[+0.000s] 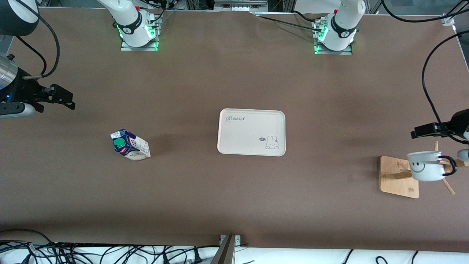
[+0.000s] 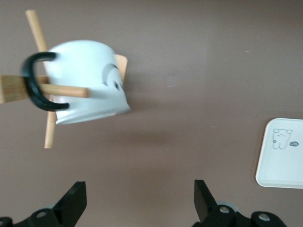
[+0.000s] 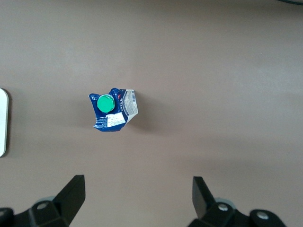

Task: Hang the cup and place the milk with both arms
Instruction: 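Open the left gripper and raise it away from the mug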

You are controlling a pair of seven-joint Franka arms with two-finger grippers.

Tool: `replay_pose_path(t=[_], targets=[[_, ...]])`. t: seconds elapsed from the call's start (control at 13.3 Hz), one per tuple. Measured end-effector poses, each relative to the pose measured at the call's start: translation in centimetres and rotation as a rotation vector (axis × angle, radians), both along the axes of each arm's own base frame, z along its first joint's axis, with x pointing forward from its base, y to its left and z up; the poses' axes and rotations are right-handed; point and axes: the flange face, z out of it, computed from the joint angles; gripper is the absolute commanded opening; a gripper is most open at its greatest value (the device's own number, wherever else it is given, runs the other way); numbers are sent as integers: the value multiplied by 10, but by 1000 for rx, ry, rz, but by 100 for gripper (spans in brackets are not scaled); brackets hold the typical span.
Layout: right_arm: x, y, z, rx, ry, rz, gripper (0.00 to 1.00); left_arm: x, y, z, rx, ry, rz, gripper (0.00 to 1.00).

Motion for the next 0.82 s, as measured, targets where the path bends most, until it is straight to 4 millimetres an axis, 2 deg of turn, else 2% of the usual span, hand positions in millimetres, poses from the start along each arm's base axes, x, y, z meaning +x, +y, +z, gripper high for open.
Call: replay_pose_path(t=[0.15,0.22,0.52,0.67,0.82], targets=[[0,0,0,0,0,0,100,-6,-32,16,-4,-7,-80,100],[0,0,0,0,-1,0,100,-9,-39,19,-7,0,-119,100],[0,0,0,0,-1,0,100,-25,-48,18,-12,95,-181,100],[0,0,0,0,-1,0,100,-34,-63,17,5,74,-202,100],[0,0,0,0,-1,0,100,-52,-75,13,52,20,-230,100]])
